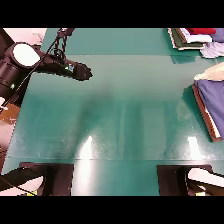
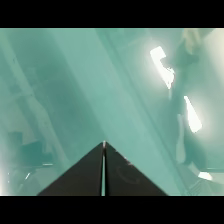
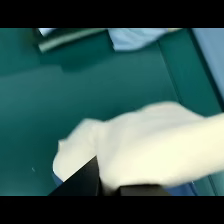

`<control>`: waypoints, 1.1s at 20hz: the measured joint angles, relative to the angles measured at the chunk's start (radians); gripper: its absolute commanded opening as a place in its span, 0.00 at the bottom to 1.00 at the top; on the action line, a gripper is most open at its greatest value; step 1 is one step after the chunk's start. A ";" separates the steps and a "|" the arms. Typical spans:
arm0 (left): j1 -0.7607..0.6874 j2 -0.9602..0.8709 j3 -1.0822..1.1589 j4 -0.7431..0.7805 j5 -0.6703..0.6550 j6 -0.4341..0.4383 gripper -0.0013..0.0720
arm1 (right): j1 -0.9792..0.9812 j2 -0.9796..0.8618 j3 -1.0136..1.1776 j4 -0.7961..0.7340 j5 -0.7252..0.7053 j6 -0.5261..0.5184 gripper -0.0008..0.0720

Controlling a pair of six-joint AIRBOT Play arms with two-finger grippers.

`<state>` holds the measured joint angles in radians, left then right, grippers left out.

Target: Fold the shirts.

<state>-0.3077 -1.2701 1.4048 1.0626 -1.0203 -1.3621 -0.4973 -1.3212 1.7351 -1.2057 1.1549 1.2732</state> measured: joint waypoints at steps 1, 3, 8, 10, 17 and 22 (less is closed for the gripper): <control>0.000 0.000 0.000 0.000 -0.005 0.000 0.06 | -0.009 0.030 -0.040 -0.024 0.013 0.000 0.03; 0.000 0.000 0.000 0.000 -0.009 0.000 0.06 | -0.043 0.101 -0.124 -0.055 0.039 0.002 0.03; 0.000 0.000 0.000 0.000 -0.014 0.002 0.06 | -0.189 0.250 -0.336 -0.089 0.106 0.008 0.03; 0.000 0.000 0.000 0.000 -0.016 0.003 0.06 | -0.249 0.300 -0.421 -0.093 0.116 0.009 0.04; 0.000 0.000 0.000 0.000 -0.020 0.007 0.06 | -0.407 0.371 -0.621 -0.105 0.130 0.026 0.74; 0.000 0.000 0.000 0.000 -0.020 0.008 0.06 | -0.412 0.379 -0.642 0.018 0.129 0.077 0.73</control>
<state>-0.3077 -1.2701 1.4048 1.0626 -1.0405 -1.3544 -0.9089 -0.9421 1.0927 -1.1877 1.2842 1.3506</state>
